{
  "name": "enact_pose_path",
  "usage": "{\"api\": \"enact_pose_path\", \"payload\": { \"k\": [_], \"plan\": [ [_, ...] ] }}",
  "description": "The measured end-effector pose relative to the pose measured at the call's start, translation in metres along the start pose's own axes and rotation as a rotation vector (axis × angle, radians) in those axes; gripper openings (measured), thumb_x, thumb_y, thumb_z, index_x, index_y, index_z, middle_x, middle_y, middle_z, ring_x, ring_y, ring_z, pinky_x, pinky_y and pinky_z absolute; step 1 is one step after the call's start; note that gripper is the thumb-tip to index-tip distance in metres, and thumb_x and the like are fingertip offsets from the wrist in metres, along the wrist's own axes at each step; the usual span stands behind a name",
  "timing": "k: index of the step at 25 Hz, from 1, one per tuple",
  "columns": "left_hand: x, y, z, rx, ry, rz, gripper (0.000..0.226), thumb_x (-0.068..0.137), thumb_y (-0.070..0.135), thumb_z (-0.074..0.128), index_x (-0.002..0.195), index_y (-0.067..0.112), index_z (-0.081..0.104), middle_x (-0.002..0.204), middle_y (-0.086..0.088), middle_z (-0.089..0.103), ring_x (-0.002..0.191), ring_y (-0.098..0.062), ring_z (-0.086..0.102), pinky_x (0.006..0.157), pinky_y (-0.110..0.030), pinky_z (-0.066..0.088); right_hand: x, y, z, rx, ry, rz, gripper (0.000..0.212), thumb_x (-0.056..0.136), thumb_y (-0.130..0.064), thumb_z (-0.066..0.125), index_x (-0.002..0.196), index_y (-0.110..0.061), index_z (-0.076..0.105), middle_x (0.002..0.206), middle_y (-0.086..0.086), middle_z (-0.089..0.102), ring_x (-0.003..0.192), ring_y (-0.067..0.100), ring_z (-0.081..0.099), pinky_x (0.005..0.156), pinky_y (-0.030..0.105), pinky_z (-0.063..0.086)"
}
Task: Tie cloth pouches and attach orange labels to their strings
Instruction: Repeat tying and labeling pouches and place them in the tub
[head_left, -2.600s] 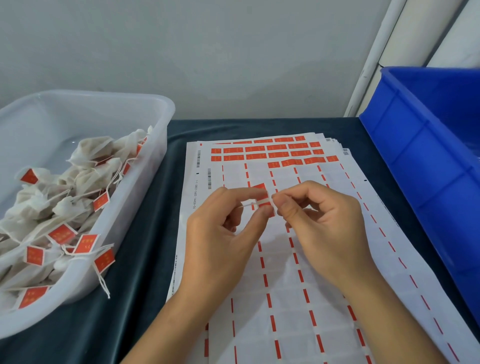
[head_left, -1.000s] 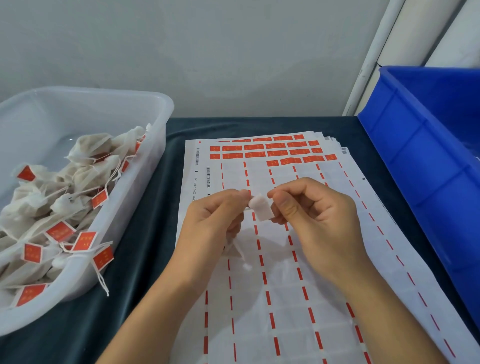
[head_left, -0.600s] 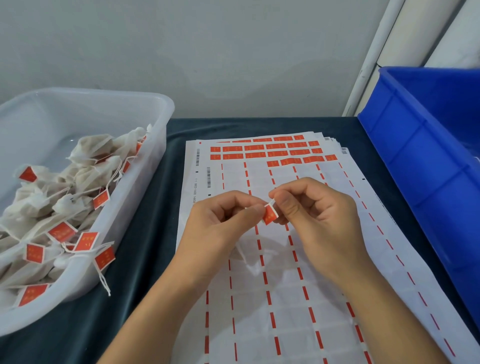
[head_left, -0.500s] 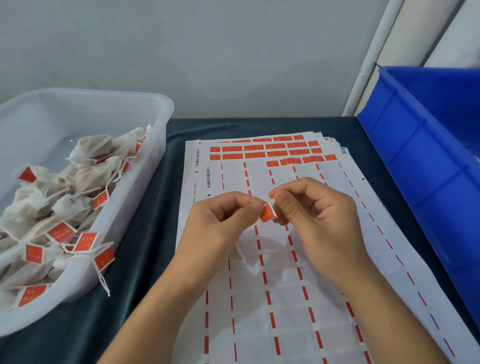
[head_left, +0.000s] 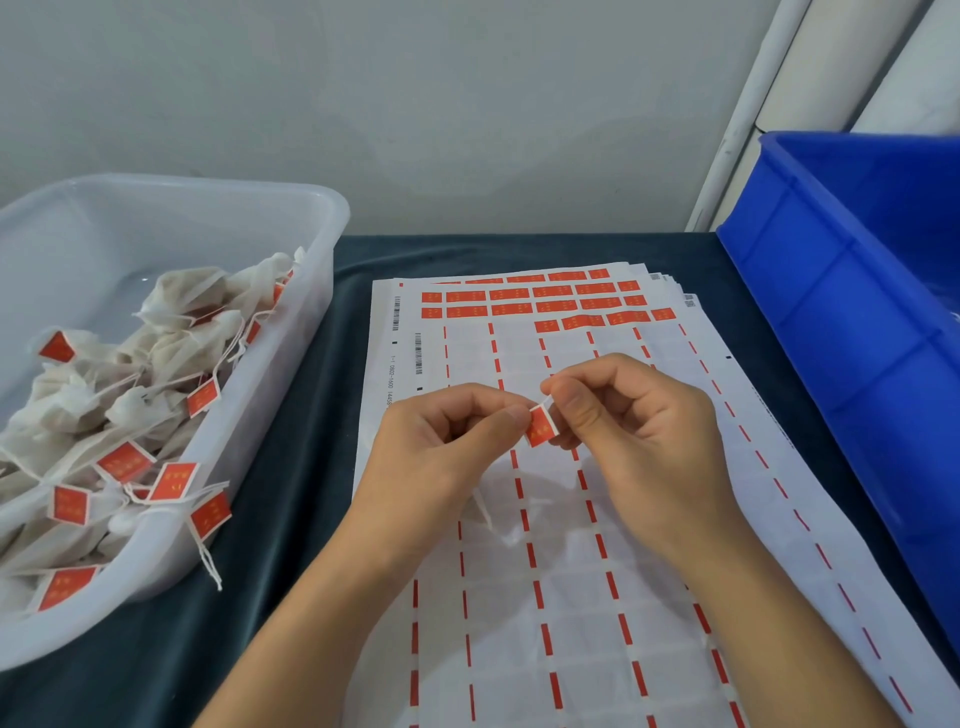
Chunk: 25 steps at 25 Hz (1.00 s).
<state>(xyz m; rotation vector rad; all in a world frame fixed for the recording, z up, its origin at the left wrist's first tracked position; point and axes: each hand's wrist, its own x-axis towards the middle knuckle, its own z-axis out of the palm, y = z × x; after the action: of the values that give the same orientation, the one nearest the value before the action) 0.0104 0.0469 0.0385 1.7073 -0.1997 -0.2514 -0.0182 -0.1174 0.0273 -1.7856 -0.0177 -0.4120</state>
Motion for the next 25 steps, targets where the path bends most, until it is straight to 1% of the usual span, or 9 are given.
{"api": "enact_pose_path", "payload": {
  "k": [14, 16, 18, 20, 22, 23, 25],
  "plan": [
    [0.0020, -0.0022, 0.0011, 0.013, 0.010, -0.019, 0.023, 0.098, 0.025, 0.070, 0.080, 0.026, 0.083, 0.061, 0.021, 0.067, 0.058, 0.007, 0.063, 0.053, -0.006, 0.045, 0.0000, -0.0003, -0.0004, 0.000, 0.011, 0.022, 0.013, 0.089, -0.042, 0.062, 0.091, -0.034, 0.072, 0.079, -0.019, 0.073, 0.079, 0.006, 0.072, 0.066, 0.010, 0.054],
    [0.0022, -0.0035, 0.0016, 0.013, 0.017, -0.017, 0.023, 0.098, 0.025, 0.070, 0.080, 0.026, 0.084, 0.061, 0.021, 0.067, 0.057, 0.006, 0.062, 0.053, -0.006, 0.045, 0.0000, -0.0014, -0.0007, 0.031, 0.002, 0.030, 0.015, 0.089, -0.042, 0.062, 0.092, -0.032, 0.072, 0.080, -0.016, 0.074, 0.079, 0.008, 0.073, 0.066, 0.011, 0.055],
    [0.0028, -0.0047, 0.0015, 0.017, 0.032, -0.011, 0.023, 0.099, 0.026, 0.069, 0.082, 0.027, 0.084, 0.061, 0.020, 0.067, 0.057, 0.005, 0.062, 0.053, -0.007, 0.046, -0.0005, -0.0019, -0.0023, 0.090, -0.043, 0.040, 0.017, 0.095, -0.041, 0.064, 0.099, -0.027, 0.073, 0.084, -0.012, 0.075, 0.081, 0.012, 0.074, 0.068, 0.015, 0.057],
    [0.0031, -0.0049, 0.0011, 0.017, 0.040, 0.000, 0.024, 0.100, 0.027, 0.068, 0.083, 0.030, 0.084, 0.061, 0.018, 0.068, 0.056, 0.005, 0.061, 0.055, -0.008, 0.046, -0.0011, -0.0015, -0.0037, 0.120, -0.124, 0.047, 0.019, 0.095, -0.034, 0.066, 0.111, -0.024, 0.069, 0.088, -0.008, 0.076, 0.085, 0.016, 0.075, 0.073, 0.021, 0.059],
    [0.0032, -0.0044, 0.0016, 0.006, 0.041, 0.011, 0.025, 0.101, 0.025, 0.067, 0.084, 0.033, 0.083, 0.062, 0.017, 0.069, 0.057, 0.005, 0.062, 0.055, -0.007, 0.047, -0.0012, 0.0008, -0.0033, 0.090, -0.188, 0.036, 0.025, 0.094, -0.022, 0.071, 0.118, -0.025, 0.065, 0.088, -0.007, 0.077, 0.089, 0.017, 0.075, 0.078, 0.027, 0.061],
    [0.0035, -0.0043, 0.0020, -0.001, 0.045, 0.009, 0.025, 0.101, 0.025, 0.067, 0.084, 0.034, 0.082, 0.063, 0.016, 0.070, 0.058, 0.004, 0.063, 0.056, -0.008, 0.047, -0.0009, 0.0023, -0.0027, 0.067, -0.200, 0.029, 0.028, 0.094, -0.017, 0.072, 0.119, -0.026, 0.064, 0.088, -0.008, 0.077, 0.090, 0.016, 0.075, 0.079, 0.027, 0.061],
    [0.0040, -0.0052, 0.0024, -0.015, 0.058, 0.002, 0.023, 0.100, 0.026, 0.067, 0.084, 0.033, 0.082, 0.066, 0.013, 0.071, 0.058, 0.002, 0.063, 0.056, -0.010, 0.048, -0.0003, 0.0043, -0.0018, 0.041, -0.196, 0.016, 0.032, 0.093, -0.015, 0.074, 0.120, -0.028, 0.063, 0.088, -0.010, 0.077, 0.090, 0.014, 0.075, 0.079, 0.022, 0.060]
  ]
}}
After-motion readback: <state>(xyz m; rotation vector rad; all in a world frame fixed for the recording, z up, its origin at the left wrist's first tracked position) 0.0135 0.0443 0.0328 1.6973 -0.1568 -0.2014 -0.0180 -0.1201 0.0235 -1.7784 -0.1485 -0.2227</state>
